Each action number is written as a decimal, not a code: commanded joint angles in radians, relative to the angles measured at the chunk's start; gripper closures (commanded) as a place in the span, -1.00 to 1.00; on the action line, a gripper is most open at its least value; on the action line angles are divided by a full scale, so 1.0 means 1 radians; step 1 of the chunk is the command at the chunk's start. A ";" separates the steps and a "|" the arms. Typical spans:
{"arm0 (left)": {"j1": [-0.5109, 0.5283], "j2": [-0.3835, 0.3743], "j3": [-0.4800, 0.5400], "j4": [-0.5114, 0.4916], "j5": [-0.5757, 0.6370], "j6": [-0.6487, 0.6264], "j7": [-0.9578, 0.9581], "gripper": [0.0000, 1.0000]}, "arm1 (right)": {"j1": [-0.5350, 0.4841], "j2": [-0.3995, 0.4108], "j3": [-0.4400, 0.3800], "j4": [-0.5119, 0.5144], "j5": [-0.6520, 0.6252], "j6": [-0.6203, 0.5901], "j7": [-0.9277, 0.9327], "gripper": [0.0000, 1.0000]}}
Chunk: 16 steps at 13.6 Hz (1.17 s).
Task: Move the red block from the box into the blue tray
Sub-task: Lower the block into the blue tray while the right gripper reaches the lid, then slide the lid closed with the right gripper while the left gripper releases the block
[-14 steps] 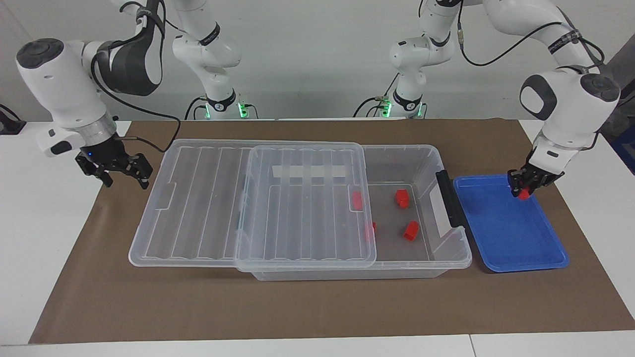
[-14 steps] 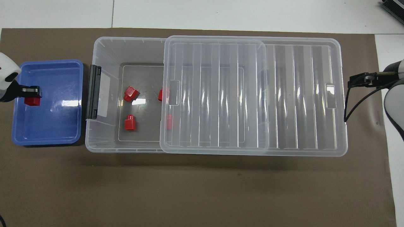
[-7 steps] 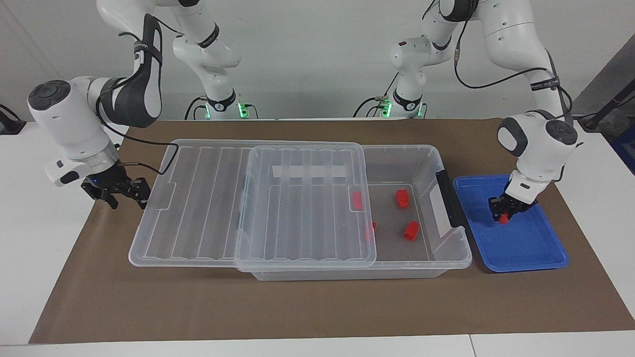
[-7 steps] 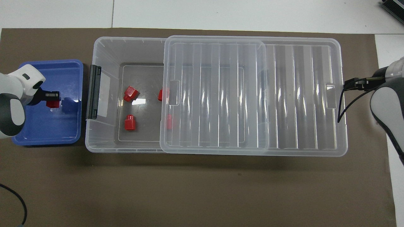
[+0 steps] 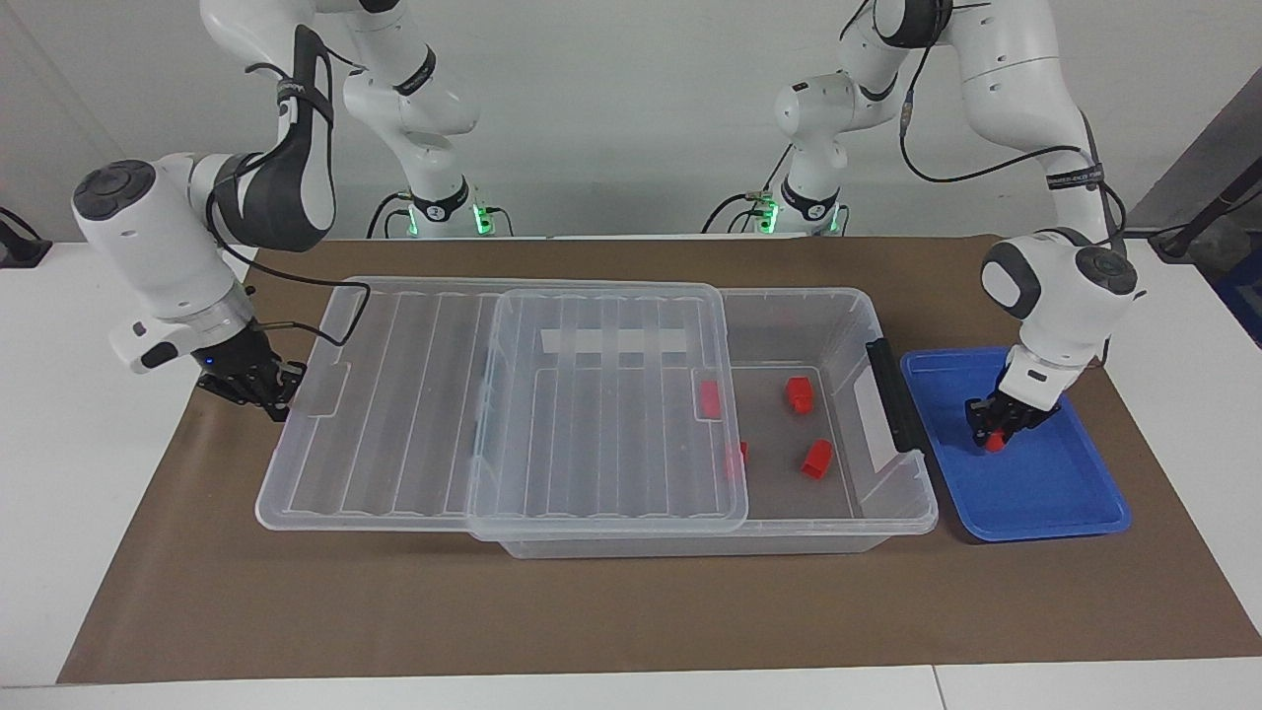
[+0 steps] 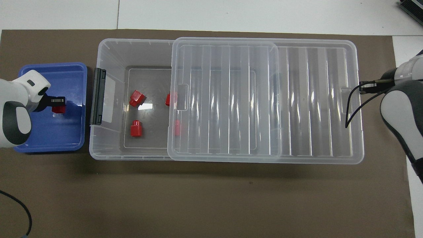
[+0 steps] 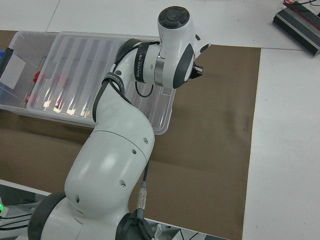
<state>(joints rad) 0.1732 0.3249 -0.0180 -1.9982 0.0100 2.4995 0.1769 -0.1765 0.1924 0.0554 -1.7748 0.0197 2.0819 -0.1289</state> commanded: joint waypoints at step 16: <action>0.006 0.010 -0.003 -0.030 -0.025 0.055 0.032 -0.29 | 0.275 -0.027 0.001 -0.015 0.023 -0.002 0.046 1.00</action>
<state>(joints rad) 0.1734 0.3316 -0.0191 -2.0229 0.0093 2.5380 0.1788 0.0733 0.1864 0.0564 -1.7731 0.0214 2.0819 -0.1041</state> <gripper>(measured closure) 0.379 0.991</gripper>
